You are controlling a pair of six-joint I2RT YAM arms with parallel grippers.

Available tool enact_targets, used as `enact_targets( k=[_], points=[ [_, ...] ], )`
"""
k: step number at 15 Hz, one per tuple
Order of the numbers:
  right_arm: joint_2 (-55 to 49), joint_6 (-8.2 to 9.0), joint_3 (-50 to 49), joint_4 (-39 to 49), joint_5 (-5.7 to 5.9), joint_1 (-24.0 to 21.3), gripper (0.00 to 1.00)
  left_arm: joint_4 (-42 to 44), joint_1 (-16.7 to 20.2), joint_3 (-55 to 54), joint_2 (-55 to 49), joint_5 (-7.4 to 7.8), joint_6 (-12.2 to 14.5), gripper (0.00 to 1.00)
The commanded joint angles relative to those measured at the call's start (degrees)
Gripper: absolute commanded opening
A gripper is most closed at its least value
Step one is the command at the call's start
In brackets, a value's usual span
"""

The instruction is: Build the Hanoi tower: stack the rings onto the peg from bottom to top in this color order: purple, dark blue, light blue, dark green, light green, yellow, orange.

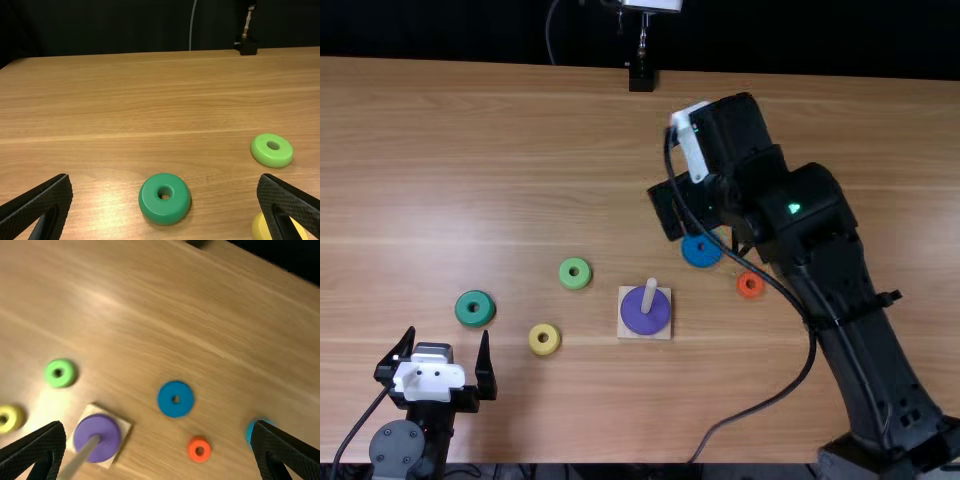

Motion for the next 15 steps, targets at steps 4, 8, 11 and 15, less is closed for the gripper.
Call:
enact_targets(
  k=[4, 8, 11, 15],
  points=[
    [-0.4, 13.87, -12.5, 5.4, 0.93, -4.4, 1.0, -0.7, 0.0, -3.1, -0.7, -0.36, -0.4, 1.0],
    [-0.4, 12.82, -22.0, 18.1, -7.3, -4.7, 1.0, -0.7, 0.0, -3.1, -0.7, -0.36, -0.4, 1.0],
    [0.3, 12.5, -25.0, 19.2, -6.88, -5.3, 1.0, -0.7, 0.0, -3.1, -0.7, -0.36, -0.4, 1.0],
    [6.8, 9.65, -25.4, 19.2, -6.88, -6.4, 1.0, -0.7, 0.0, -3.1, -0.7, -0.36, -0.4, 1.0]
  ],
)
